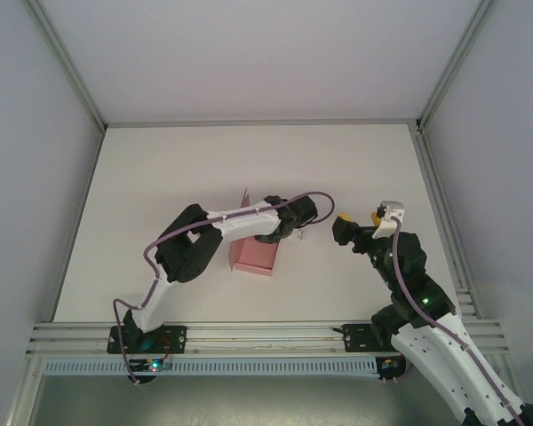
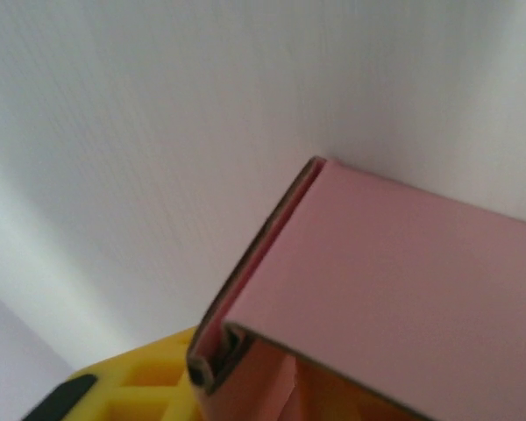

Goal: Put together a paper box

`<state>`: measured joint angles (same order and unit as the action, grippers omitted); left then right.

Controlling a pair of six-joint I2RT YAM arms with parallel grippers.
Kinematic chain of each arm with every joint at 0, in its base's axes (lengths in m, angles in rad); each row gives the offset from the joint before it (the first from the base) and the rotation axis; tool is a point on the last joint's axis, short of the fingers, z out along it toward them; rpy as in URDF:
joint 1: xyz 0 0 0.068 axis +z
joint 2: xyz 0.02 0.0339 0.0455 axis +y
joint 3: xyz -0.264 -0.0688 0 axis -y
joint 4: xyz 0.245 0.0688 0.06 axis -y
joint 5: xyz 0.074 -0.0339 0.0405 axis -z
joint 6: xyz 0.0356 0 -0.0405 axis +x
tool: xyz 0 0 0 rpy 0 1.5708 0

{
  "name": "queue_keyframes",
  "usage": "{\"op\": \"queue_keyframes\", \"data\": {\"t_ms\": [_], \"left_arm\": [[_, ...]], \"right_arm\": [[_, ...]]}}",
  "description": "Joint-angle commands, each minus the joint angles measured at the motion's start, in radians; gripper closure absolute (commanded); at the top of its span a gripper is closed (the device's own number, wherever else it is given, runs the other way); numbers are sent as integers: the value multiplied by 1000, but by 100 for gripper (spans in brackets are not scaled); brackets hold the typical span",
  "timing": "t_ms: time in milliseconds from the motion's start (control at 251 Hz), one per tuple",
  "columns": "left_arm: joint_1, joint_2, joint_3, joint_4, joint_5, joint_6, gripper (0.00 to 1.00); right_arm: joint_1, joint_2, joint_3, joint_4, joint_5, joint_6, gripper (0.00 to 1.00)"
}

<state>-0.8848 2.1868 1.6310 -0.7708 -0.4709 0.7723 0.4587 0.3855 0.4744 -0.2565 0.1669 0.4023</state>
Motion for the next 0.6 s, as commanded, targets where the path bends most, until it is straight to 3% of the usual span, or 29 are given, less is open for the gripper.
{"op": "queue_keyframes", "data": {"t_ms": [0, 371, 415, 495, 595], "left_arm": [[-13, -26, 17, 49, 24, -22, 66], [-5, -299, 35, 55, 131, -142, 35], [1, -343, 32, 58, 157, -178, 29], [8, -438, 21, 62, 204, -260, 26], [85, -582, -45, 183, 204, -456, 12]], "right_arm": [[-13, -14, -15, -3, -24, 26, 2], [-21, 24, -6, -27, -77, 24, 2], [-23, 37, -2, -27, -82, 25, 2], [-22, 74, 7, -30, -83, 23, 2], [-22, 160, 29, -29, -103, 32, 10]]}}
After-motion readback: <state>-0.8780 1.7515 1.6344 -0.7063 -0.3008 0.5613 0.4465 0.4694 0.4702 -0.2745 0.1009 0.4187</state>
